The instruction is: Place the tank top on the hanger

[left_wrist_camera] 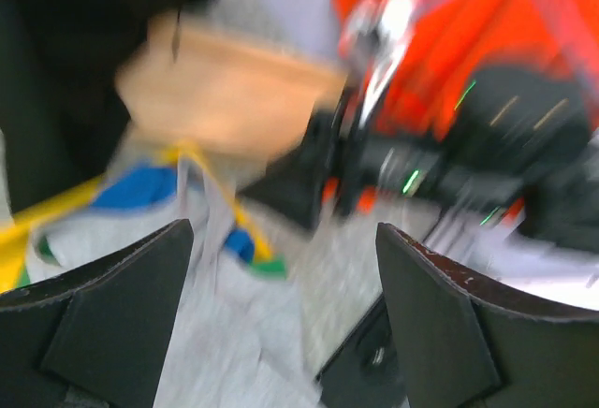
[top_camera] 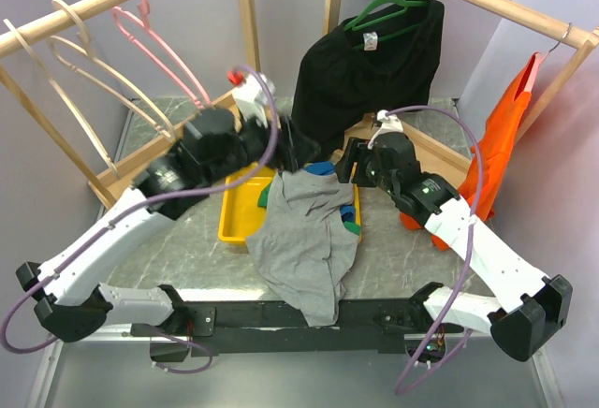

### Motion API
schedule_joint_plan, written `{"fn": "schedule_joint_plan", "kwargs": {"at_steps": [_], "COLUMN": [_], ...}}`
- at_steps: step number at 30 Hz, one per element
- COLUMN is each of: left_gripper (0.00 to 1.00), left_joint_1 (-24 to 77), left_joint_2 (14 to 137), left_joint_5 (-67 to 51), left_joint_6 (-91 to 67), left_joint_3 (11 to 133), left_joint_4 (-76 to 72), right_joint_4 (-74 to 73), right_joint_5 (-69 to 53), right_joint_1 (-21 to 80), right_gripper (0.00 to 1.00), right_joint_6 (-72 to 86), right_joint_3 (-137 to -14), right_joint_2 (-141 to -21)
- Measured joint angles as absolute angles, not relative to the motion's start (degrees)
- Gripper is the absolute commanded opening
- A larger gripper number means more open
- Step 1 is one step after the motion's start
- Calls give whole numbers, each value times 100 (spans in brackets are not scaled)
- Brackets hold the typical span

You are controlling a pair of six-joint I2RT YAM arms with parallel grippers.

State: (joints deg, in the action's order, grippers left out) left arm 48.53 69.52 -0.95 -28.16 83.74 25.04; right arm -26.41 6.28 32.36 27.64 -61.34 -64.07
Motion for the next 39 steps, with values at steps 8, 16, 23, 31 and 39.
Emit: {"fn": "schedule_joint_plan", "kwargs": {"at_steps": [8, 16, 23, 31, 39], "left_gripper": [83, 83, 81, 75, 66], "left_joint_1": [4897, 4418, 3190, 2512, 2342], "left_joint_2": [7730, 8606, 8906, 9249, 9518], "left_joint_5": [2106, 4626, 5214, 5238, 5240], "left_joint_6": [-2777, -2239, -2143, -2141, -2091], "left_joint_3": [11286, 12787, 12787, 12964, 12967], "left_joint_4": [3142, 3691, 4375, 4751, 4797], "right_joint_4": [-2591, -2550, -2530, -2528, -2532], "right_joint_5": [421, 187, -14, -73, -71], "right_joint_1": [3236, 3236, 3236, 3249, 3267], "right_gripper": [72, 72, 72, 73, 73], "right_joint_6": [2853, 2912, 2943, 2985, 3000], "right_joint_3": [-5948, -5887, -5848, -5848, -5848], "right_joint_2": [-6259, -6254, -6257, -6257, -6257]}}
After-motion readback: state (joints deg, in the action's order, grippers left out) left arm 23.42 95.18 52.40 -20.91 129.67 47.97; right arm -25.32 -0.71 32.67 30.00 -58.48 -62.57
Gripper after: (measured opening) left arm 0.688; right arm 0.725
